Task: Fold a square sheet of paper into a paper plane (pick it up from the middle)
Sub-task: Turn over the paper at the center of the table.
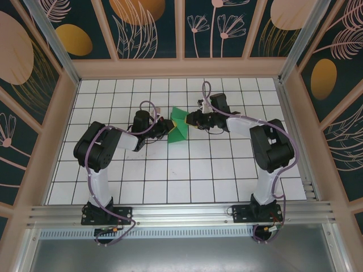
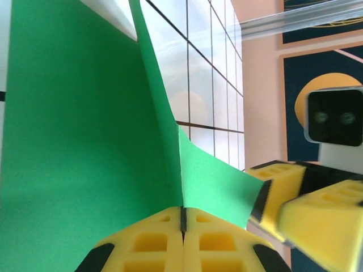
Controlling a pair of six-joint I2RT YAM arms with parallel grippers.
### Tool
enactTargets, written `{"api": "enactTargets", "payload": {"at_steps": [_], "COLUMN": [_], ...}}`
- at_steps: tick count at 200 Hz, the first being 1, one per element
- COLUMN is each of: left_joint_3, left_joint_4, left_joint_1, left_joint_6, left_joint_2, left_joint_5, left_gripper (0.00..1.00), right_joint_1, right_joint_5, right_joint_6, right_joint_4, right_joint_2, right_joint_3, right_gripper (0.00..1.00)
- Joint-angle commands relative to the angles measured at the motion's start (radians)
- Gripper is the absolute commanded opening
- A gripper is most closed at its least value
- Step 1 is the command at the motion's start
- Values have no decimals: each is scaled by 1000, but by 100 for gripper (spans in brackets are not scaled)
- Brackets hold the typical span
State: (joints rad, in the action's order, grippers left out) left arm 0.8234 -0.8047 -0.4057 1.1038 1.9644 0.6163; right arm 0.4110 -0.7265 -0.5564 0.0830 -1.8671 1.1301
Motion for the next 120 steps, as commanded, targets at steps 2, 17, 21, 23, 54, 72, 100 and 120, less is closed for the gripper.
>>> {"api": "enactTargets", "payload": {"at_steps": [2,17,21,23,54,72,100,120], "left_joint_3": [5,-3,-4,-5,8,32,95,138], "left_joint_4": [20,20,21,22,173,343,641,792], "left_joint_1": [-2,-2,-3,-3,-2,-2,-2,-3], "left_joint_6": [-47,-48,-51,-52,-165,-288,-483,-580], "left_joint_2": [-33,-44,-50,-52,-129,-191,-296,-358], "left_joint_5": [-12,-12,-13,-13,-64,-137,-294,-421], "left_gripper": [0,0,0,0,0,0,0,0], "right_joint_1": [-6,-6,-7,-7,-9,-9,-10,-9], "right_joint_5": [13,15,20,22,141,239,357,413], "right_joint_6": [27,29,29,30,62,83,98,99], "right_joint_4": [-22,-22,-22,-22,-71,-100,-119,-127], "right_joint_2": [38,35,36,37,84,125,181,203], "right_joint_3": [-15,-19,-21,-22,-26,-33,-60,-72], "right_gripper": [37,39,40,40,49,54,57,58]}}
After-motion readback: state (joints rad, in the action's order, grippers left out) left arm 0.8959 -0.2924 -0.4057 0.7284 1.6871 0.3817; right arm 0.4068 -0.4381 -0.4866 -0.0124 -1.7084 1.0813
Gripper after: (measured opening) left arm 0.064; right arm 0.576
